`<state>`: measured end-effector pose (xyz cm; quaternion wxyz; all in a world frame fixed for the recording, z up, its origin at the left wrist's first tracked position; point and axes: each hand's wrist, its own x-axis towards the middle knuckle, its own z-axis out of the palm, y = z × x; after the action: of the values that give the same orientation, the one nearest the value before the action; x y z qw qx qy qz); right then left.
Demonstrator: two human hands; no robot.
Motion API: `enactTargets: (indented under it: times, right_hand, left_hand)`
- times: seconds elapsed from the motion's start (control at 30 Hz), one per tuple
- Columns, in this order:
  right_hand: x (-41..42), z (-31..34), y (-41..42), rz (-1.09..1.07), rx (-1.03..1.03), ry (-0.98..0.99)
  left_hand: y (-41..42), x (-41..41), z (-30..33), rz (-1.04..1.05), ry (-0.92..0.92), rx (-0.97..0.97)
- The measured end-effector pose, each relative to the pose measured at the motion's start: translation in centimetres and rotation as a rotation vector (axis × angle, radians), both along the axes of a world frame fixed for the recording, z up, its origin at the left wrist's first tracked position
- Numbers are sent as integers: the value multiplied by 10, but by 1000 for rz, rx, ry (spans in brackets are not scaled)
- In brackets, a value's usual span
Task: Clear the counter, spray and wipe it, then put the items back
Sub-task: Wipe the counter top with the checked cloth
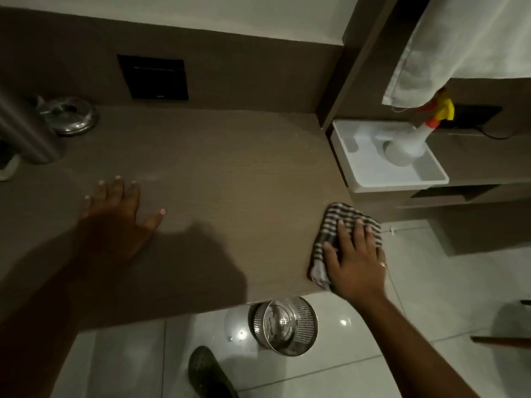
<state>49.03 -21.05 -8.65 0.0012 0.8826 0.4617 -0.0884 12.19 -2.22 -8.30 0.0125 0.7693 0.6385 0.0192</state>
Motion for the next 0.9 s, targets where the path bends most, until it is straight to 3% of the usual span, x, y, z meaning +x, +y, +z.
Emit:
enactTargets:
  times: [0.17,0.3,0.43,0.5,0.63,0.77,0.83,0.9]
  right_hand:
    - [-35,-5,93,-37,-23,-3]
    - [-128,-5,126,335,50,73]
    - [-142,-5,61,662,128,119]
    - [-97,-8,35,598,119,76]
    - [-17,-7,27,165,58,-29]
    - [-33,-5,98,-169,22,-13]
    - [-70,-5,131,-76,2,24]
    - [-114,-9,130,197,46,44]
  left_hand:
    - [2,2,-4,9,-16,30]
    - [4,3,-6,-7,-25,23]
    - [6,-3,-6,-27,17,-1]
    - [9,-3,-6,-28,27,-9]
    - [10,-3,-5,-2,19,-31]
    - [12,-4,-7,-9,38,-21]
    - [12,-2,-7,-7,29,-20]
    - [12,-2,-7,-15,34,-18]
